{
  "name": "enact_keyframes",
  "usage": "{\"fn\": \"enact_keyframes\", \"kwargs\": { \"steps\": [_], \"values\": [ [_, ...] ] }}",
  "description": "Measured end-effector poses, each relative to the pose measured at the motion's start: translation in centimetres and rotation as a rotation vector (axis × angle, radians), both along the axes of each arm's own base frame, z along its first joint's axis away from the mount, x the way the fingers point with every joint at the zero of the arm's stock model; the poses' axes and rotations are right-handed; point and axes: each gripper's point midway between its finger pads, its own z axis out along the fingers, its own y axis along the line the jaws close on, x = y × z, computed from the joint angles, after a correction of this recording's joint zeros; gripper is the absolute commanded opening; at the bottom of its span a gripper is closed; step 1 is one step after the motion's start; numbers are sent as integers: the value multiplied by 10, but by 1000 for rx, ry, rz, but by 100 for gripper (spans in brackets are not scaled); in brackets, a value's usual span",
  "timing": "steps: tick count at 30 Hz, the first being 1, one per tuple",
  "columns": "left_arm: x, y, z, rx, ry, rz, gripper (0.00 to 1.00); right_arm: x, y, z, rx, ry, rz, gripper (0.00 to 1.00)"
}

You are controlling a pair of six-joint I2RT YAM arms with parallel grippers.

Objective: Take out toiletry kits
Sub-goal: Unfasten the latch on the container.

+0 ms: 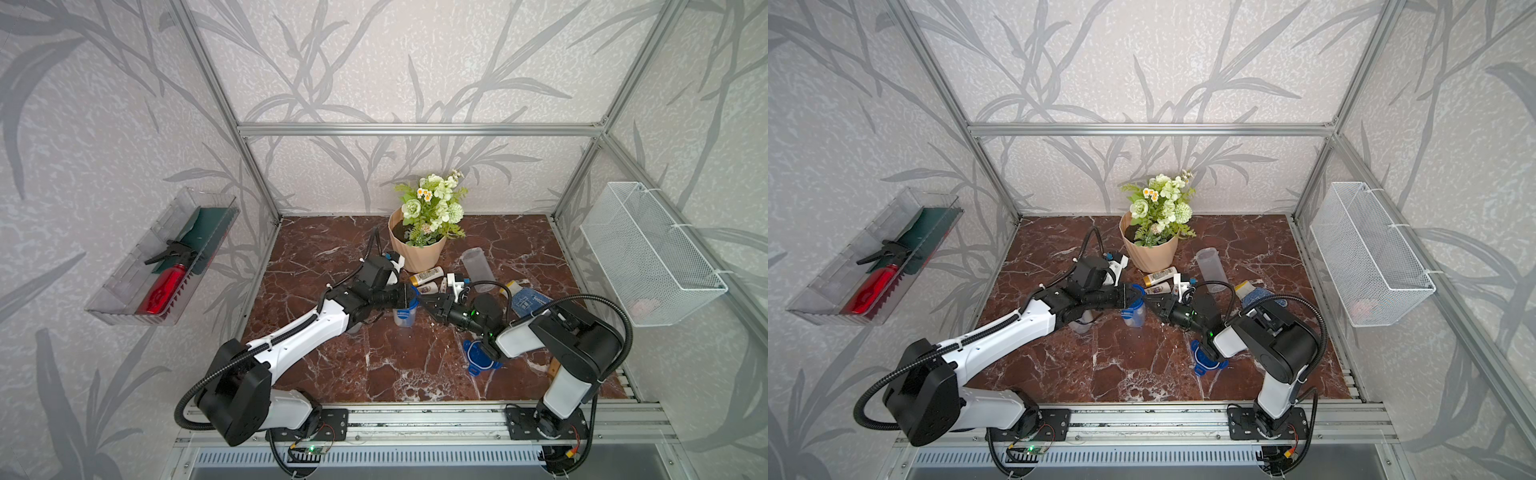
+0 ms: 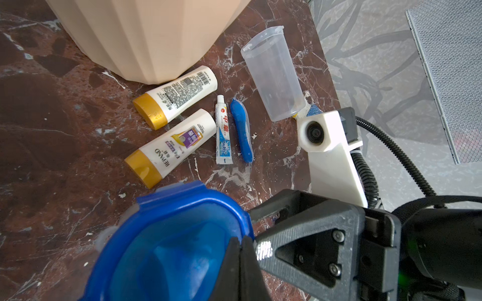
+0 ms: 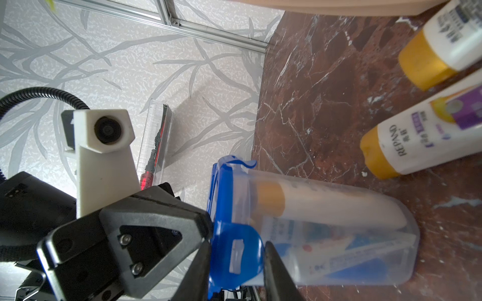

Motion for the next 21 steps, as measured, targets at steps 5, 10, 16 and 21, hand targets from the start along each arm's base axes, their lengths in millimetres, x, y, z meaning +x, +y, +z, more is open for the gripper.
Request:
{"fn": "enact_keyframes", "kwargs": {
  "steps": [5, 10, 16, 21],
  "values": [
    [0, -2, 0, -15, -4, -8, 0, -1, -1, 1, -9, 17, -1, 27],
    [3, 0, -1, -22, -10, 1, 0, 0, -5, 8, -9, 1, -10, 27],
    [5, 0, -2, -35, -21, 1, 0, -4, -3, 42, 40, -88, 5, 27],
    [4, -1, -1, -38, -22, -2, 0, -6, -3, 56, 36, -132, 17, 27]
  ]
}}
